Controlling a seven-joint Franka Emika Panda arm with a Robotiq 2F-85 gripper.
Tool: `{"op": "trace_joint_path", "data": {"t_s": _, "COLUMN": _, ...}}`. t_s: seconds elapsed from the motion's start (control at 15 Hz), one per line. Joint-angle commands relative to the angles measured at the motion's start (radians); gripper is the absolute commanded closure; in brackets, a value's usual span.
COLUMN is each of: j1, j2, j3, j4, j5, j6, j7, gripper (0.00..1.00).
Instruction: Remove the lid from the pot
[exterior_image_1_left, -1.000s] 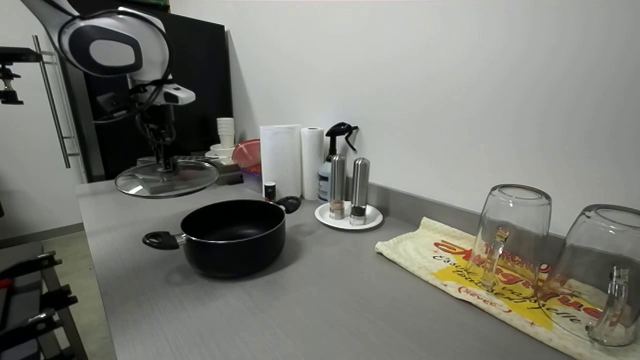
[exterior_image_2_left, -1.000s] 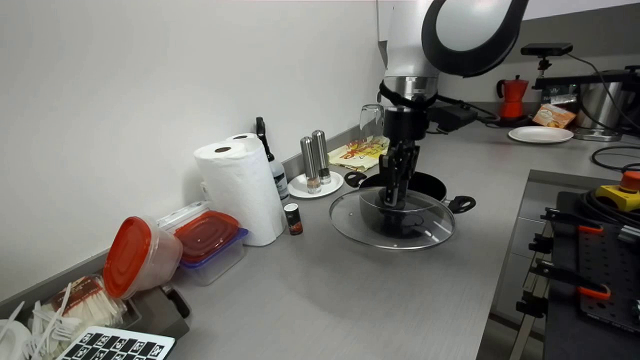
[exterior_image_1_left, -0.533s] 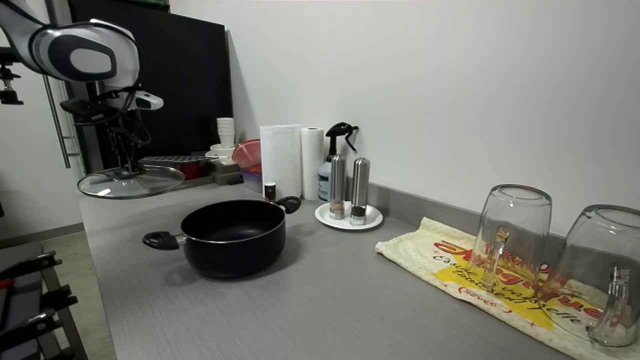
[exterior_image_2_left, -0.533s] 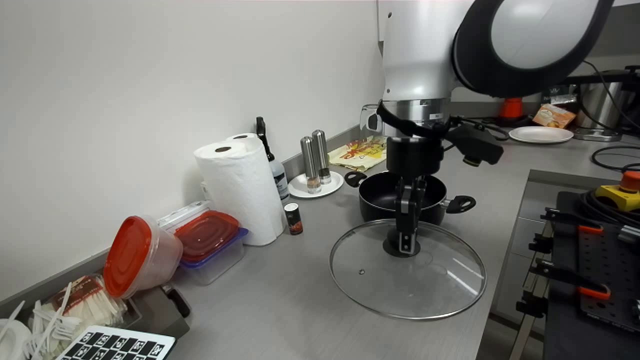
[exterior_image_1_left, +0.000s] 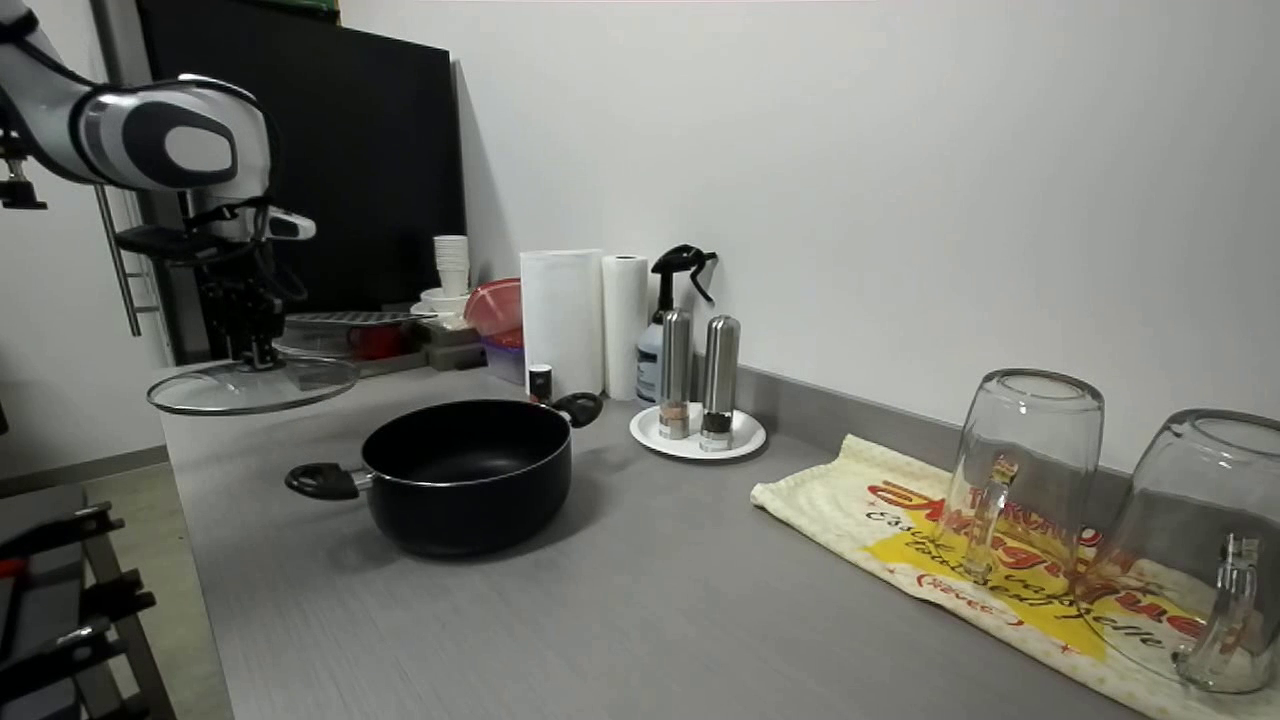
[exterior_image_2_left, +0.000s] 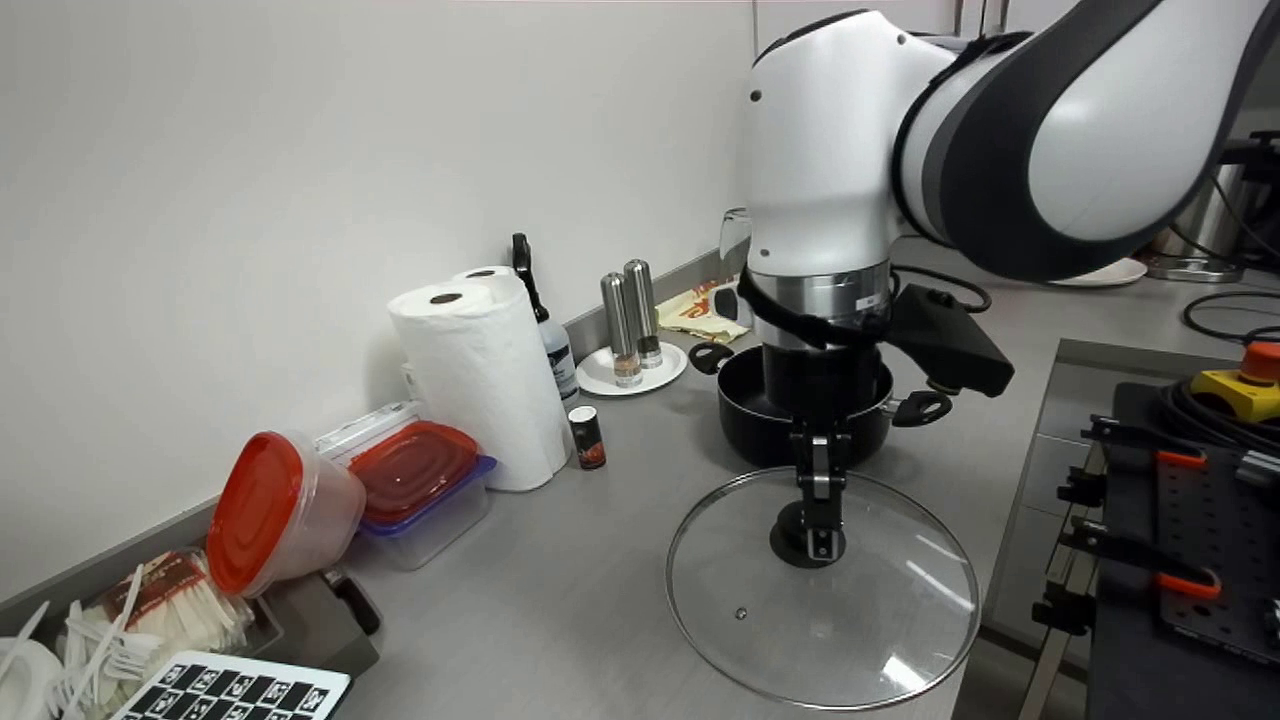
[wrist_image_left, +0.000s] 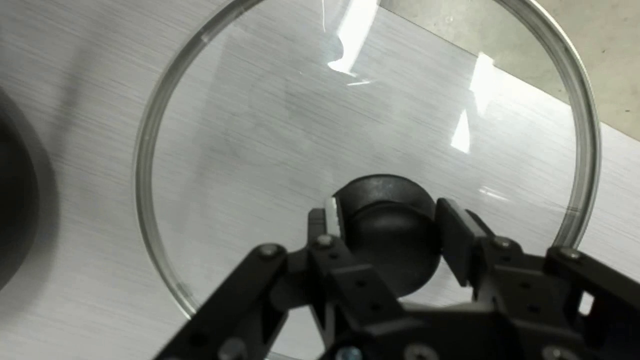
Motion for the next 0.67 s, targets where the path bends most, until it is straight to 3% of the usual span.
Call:
{"op": "trace_joint_path", "data": {"t_s": 0.0, "j1": 0.031, "j2": 0.104, "j3": -0.028, "j4": 0.119, "j5": -0.109, "j6": -0.019, "j7": 0.083, "gripper": 0.76}}
{"op": "trace_joint_path", "data": {"t_s": 0.33, "j1": 0.076, "j2": 0.232, "j3": -0.074, "j4": 0.222, "j5": -0.170, "j6": -0.004, "j7": 0.147, "gripper": 0.76}}
{"op": "trace_joint_path", "data": {"t_s": 0.6, "j1": 0.100, "j2": 0.311, "j3": -0.092, "j4": 0.300, "j5": -0.127, "j6": 0.002, "j7": 0.177, "gripper": 0.76}}
